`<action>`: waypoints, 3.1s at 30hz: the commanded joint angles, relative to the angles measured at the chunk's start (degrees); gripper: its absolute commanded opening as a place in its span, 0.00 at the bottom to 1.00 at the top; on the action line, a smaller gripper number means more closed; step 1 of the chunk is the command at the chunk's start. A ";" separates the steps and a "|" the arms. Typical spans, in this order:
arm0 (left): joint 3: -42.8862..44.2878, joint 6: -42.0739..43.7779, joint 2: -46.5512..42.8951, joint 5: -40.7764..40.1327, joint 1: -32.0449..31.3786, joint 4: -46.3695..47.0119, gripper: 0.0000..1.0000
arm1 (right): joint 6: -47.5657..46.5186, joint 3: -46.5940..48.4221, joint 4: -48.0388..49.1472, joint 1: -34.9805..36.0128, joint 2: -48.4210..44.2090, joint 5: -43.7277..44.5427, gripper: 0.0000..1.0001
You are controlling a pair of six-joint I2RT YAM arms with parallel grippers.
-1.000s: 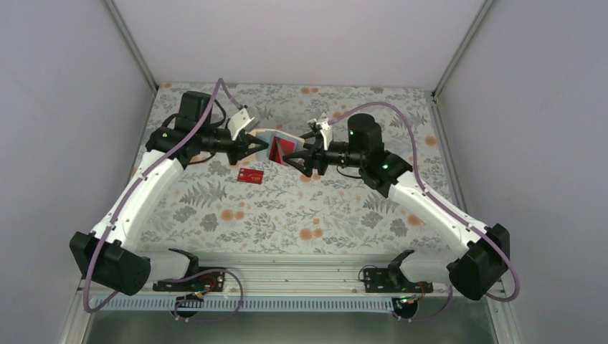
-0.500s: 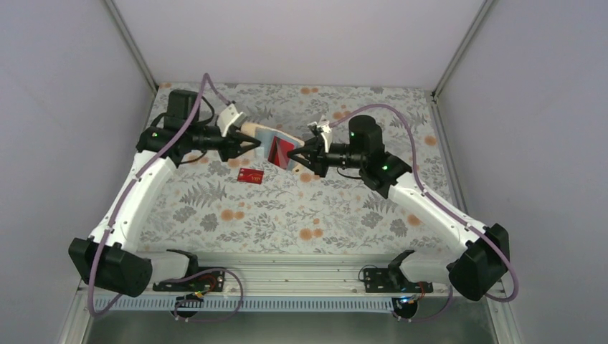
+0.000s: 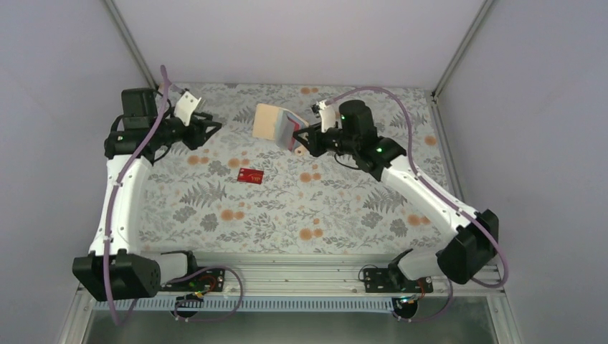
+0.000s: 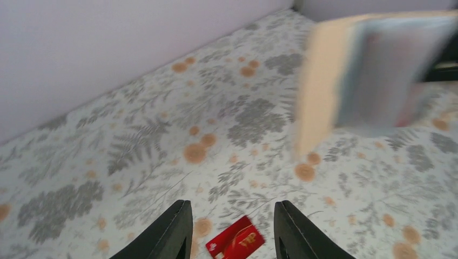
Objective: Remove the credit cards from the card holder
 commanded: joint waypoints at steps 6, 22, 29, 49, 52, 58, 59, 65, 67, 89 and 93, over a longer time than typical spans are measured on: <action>7.16 1.82 -0.98 10.06 -16.53 -6.78 0.41 | 2.66 6.00 -4.21 1.50 7.56 9.35 0.04; 0.80 -8.69 0.92 7.14 -22.94 4.10 0.51 | 3.30 19.77 -20.68 4.81 23.69 34.05 0.04; -3.62 -10.96 1.34 0.51 -22.63 9.72 0.44 | 2.59 17.31 -9.98 5.45 21.86 12.41 0.04; -6.57 -6.26 1.87 10.17 -24.76 8.80 0.48 | 5.73 13.42 -0.32 4.84 18.79 -4.52 0.04; -5.47 -5.98 4.12 10.65 -25.47 7.99 0.48 | 6.03 13.56 -0.03 4.84 18.34 -6.05 0.04; -6.52 -5.23 3.57 -3.60 -25.21 10.93 0.44 | 6.36 11.87 0.78 4.84 15.08 -7.00 0.04; -6.78 -4.69 3.25 -4.52 -25.19 11.15 0.44 | 6.30 11.83 0.80 4.84 14.88 -7.12 0.04; -7.98 -2.93 3.79 -9.75 -25.04 10.89 0.45 | 6.10 11.87 1.36 4.84 14.38 -8.93 0.04; -7.67 -3.11 4.21 -13.02 -24.84 10.67 0.45 | 5.95 12.20 0.81 4.84 14.06 -8.79 0.04; -4.60 -5.08 2.54 -22.78 -19.58 12.12 0.26 | 3.22 10.94 0.50 4.84 11.19 -9.51 0.04; -4.67 -6.32 1.84 -30.47 -17.01 14.37 0.32 | 2.63 10.94 -0.28 4.84 10.79 -9.03 0.04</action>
